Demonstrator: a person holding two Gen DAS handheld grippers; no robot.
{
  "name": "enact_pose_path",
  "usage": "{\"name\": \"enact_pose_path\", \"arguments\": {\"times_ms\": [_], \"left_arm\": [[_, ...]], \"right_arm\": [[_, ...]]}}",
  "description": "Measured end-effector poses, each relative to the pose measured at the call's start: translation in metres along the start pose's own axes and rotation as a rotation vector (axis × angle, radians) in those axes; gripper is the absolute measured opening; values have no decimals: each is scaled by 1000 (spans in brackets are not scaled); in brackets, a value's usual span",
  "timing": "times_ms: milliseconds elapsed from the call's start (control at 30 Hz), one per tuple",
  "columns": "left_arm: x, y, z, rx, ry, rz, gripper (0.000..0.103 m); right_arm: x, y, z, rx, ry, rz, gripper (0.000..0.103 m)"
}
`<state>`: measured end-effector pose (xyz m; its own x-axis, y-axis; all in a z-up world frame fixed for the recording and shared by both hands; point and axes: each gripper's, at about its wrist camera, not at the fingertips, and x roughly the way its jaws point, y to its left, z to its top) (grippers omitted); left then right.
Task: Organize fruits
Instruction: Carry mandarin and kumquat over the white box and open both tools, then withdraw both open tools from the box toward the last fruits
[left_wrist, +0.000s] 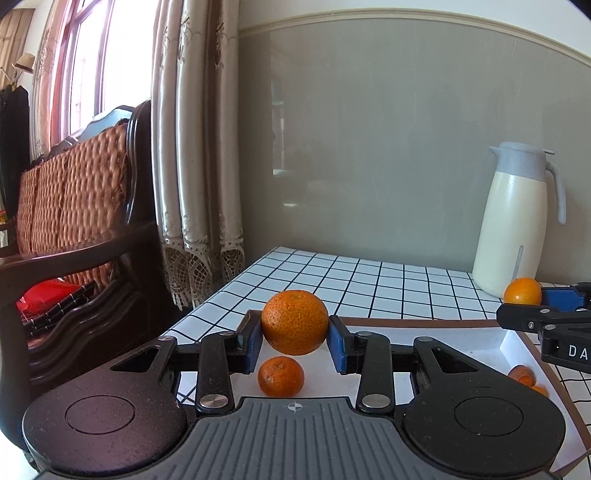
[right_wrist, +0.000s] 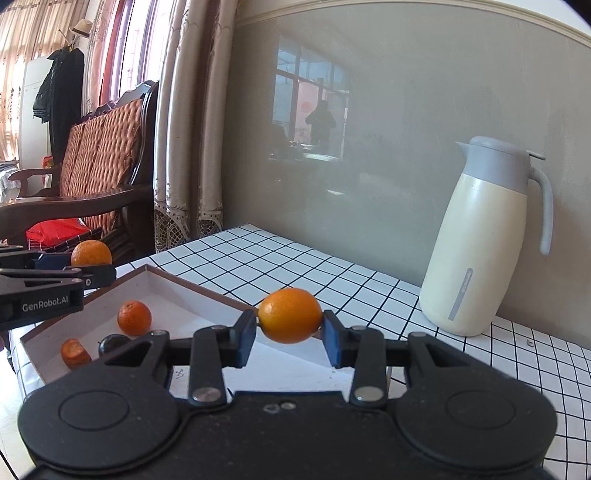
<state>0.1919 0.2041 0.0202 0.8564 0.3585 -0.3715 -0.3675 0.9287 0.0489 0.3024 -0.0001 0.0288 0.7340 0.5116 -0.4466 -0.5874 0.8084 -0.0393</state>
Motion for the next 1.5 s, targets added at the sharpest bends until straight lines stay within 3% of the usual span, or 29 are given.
{"name": "enact_pose_path", "arguments": {"times_ms": [867, 967, 1000, 1033, 1067, 1167, 1500], "left_arm": [[61, -17, 3, 5, 109, -10, 38], [66, -21, 2, 19, 141, -37, 39], [65, -23, 1, 26, 139, -30, 41], [63, -25, 0, 32, 124, -25, 67], [59, -25, -1, 35, 94, -17, 102], [49, -26, 1, 56, 30, 18, 103], [41, -20, 1, 36, 27, 11, 103]], "right_arm": [[55, -29, -3, 23, 134, 13, 30], [59, -28, -4, 4, 169, 25, 34], [58, -29, -4, -1, 152, 2, 54], [55, -29, -4, -3, 133, -22, 70], [52, -31, -3, -1, 115, -35, 88], [48, -33, -1, -2, 94, -49, 92], [43, -33, 1, 18, 81, -40, 91]]}}
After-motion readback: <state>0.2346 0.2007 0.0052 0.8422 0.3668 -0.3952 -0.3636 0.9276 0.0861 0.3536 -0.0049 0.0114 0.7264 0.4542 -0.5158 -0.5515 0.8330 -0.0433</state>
